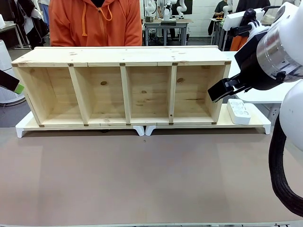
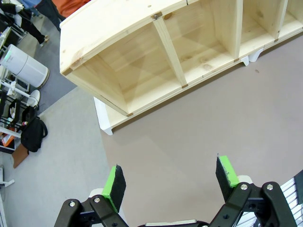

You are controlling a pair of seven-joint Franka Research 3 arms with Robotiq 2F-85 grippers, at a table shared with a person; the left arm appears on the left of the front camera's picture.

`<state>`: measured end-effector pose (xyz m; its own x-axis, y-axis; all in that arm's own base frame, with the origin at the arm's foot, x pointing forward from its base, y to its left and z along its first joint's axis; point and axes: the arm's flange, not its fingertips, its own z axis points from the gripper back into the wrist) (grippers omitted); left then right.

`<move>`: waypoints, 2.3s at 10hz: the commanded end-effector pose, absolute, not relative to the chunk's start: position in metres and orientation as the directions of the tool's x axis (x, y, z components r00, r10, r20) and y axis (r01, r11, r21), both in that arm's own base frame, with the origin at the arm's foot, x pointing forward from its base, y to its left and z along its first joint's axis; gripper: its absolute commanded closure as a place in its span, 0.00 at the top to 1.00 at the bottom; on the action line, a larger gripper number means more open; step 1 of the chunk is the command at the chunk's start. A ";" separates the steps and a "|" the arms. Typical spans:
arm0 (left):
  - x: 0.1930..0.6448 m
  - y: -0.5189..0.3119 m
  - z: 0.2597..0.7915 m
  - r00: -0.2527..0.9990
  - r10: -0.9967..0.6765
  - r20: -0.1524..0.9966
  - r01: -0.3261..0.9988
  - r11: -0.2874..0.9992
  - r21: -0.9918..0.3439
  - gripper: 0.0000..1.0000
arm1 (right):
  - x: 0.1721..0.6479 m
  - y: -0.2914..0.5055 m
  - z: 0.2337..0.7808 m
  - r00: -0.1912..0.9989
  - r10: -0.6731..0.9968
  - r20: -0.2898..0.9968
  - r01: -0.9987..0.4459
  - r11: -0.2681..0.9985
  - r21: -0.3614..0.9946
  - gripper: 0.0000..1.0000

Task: Perform cable management.
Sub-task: When the cord part of the Power Cable appears at the lower middle area of the table and stops, grasp the cord part of the Power Cable.

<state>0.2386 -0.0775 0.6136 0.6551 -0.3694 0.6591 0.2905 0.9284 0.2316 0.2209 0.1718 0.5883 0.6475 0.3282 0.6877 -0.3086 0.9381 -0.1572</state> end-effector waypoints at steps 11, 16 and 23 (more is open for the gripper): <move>0.240 -0.078 0.613 0.655 -0.366 0.661 0.287 0.930 0.231 1.00 | 0.221 0.172 0.588 0.646 0.335 0.686 -0.312 0.936 -0.164 1.00; 0.240 -0.078 0.613 0.655 -0.366 0.661 0.287 0.930 0.231 1.00 | 0.221 0.172 0.588 0.646 0.335 0.686 -0.312 0.936 -0.164 1.00; 0.240 -0.078 0.613 0.655 -0.366 0.661 0.287 0.930 0.231 1.00 | 0.221 0.172 0.588 0.646 0.335 0.686 -0.312 0.936 -0.164 1.00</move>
<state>0.2386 -0.0775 0.6136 0.6551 -0.3694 0.6591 0.2905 0.9284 0.2316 0.2209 0.1718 0.5883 0.6475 0.3283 0.6877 -0.3086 0.9381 -0.1572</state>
